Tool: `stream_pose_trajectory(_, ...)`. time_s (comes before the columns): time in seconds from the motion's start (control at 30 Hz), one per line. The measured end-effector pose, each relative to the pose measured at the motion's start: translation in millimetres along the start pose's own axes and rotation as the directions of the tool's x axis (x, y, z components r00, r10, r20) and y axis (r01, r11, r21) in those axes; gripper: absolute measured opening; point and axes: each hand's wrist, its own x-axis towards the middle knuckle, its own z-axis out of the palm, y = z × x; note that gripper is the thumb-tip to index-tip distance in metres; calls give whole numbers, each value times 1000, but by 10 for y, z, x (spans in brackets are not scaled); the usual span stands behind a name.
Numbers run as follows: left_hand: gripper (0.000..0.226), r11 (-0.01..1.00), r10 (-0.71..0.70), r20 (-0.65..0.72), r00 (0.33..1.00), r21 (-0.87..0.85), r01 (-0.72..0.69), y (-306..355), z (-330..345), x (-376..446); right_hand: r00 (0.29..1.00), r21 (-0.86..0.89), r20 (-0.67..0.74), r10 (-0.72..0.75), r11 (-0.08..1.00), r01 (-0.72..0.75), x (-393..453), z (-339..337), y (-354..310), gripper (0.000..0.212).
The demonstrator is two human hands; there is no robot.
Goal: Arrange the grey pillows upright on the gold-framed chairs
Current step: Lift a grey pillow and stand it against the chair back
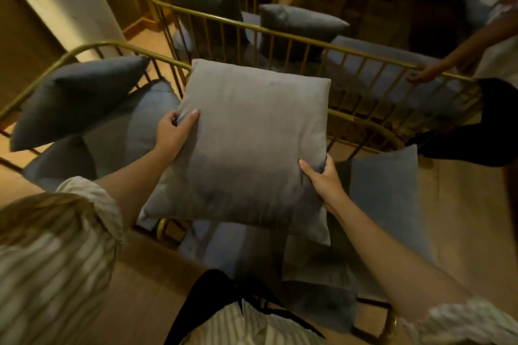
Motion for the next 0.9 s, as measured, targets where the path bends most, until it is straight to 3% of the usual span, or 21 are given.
stream_pose_trajectory(0.1, 85, 995, -52, -21, 998, -91, 50, -98, -434, -33, 996, -55, 75, -54, 997, 58, -17, 294, -201, 89)
stream_pose_trajectory(0.17, 96, 991, -63, -75, 995, -126, 53, -176, -687, -28, 990, -93, 118, -76, 992, 88, -13, 529, -325, 89)
stream_pose_trajectory(0.5, 92, 991, -49, -254, 966, -132, 16, -552, -2160, 675, 970, -63, 211, -118, 989, 134, 222, 2313, -905, 87)
stream_pose_trajectory(0.73, 97, 991, -2, -230, 973, -128, -28, -568, -3153, 1710, 970, 7, 189, -151, 988, 153, 588, 3592, -1392, 91)
stream_pose_trajectory(0.9, 109, 997, 75, -80, 994, -12, -77, -645, -3271, 2314, 990, 54, 131, -53, 997, 46, 987, 4088, -1508, 87)
